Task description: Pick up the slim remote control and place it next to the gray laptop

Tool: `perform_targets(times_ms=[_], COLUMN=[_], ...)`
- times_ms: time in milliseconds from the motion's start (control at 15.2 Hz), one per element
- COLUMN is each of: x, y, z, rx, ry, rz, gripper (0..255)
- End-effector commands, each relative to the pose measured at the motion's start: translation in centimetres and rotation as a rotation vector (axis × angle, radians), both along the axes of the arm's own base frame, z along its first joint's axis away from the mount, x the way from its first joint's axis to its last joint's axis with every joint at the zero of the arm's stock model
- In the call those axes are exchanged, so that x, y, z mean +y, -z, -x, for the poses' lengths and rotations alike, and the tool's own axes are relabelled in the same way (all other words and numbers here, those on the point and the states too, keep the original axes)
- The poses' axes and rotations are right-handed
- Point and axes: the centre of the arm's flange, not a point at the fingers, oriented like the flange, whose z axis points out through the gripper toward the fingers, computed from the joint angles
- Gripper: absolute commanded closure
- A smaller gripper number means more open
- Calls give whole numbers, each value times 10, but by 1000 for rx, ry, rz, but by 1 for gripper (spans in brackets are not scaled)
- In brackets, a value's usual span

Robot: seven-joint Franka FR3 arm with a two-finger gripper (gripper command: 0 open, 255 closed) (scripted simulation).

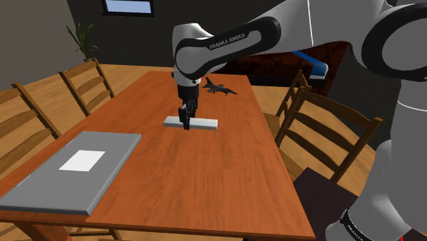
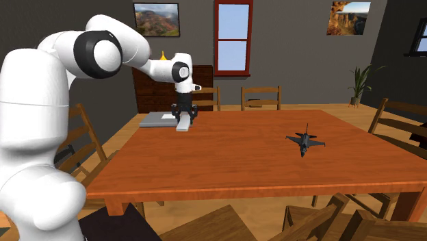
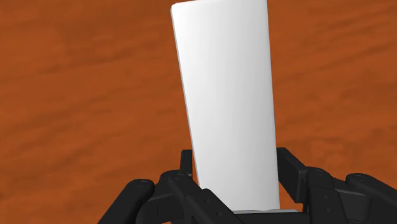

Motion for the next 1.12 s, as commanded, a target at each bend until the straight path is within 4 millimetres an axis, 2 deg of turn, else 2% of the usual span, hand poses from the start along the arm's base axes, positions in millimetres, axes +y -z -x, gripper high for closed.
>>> perform_targets(times_ms=[0,858,924,1056], x=[25,190,201,201], y=[4,4,4,14], z=[7,54,57,57], rx=[-1,-1,-1,-1], ry=[1,1,1,1], rz=[0,0,0,0], gripper=[255,255,255,255])
